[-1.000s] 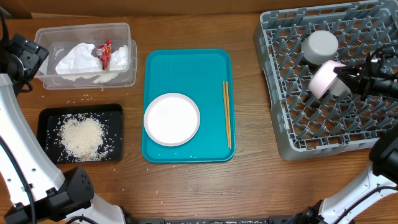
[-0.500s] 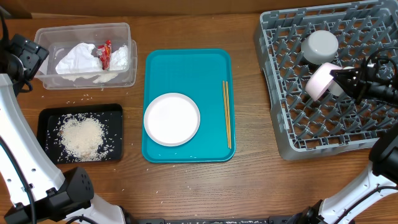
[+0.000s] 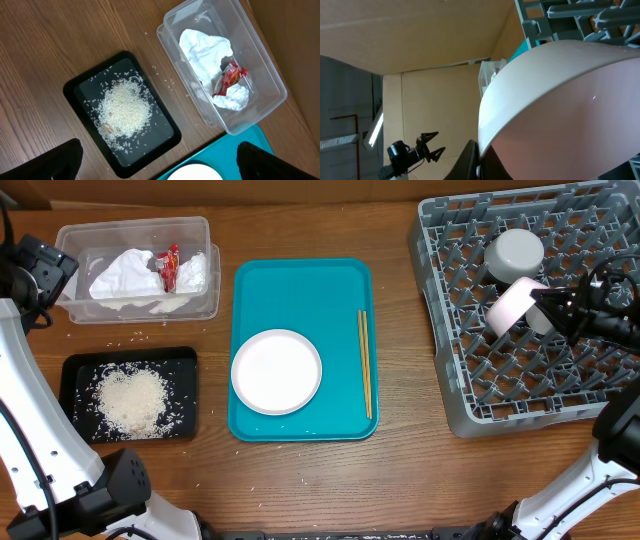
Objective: Sort waste into correct bins and load items into the dishwasher
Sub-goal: 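Carry the small plate right and set it inverted in the dish rack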
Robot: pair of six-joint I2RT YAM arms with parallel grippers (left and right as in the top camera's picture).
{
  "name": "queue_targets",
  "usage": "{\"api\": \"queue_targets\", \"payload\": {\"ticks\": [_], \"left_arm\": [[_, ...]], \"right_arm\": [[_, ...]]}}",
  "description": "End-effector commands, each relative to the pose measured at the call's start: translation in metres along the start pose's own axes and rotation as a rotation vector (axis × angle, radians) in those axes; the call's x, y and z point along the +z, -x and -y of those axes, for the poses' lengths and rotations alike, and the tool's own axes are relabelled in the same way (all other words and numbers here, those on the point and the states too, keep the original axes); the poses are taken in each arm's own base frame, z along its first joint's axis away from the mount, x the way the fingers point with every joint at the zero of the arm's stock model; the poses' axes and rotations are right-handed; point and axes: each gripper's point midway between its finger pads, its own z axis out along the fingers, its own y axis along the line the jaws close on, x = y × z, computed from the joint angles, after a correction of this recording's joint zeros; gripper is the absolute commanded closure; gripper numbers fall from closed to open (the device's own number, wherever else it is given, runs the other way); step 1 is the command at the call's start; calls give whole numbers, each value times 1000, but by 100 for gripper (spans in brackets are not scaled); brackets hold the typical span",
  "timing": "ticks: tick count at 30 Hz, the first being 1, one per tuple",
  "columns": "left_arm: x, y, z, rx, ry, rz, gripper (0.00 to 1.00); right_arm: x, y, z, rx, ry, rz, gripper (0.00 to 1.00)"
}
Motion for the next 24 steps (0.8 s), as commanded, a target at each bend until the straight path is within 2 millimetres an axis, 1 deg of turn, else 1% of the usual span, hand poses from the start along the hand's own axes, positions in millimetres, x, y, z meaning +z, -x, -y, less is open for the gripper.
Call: {"api": "queue_targets", "payload": {"ticks": [1,10,18,21,24], "left_arm": [[5,-1,0,-10,12,-11,0],[5,-1,0,-10,12,-11,0],[5,-1,0,-10,12,-11,0],[5,-1,0,-10,12,-11,0],[5,-1,0,-10,12,-11,0]], "right_arm": [[1,-6,-9,-32,-3,-4,96],[5,-6,-12,-9,16,-7,96],[16,-19,8,-19,-112,-85,96],[14,-19,12,-21,-133,-88,96],[2,-13,11,-11,-132,-55,96]]}}
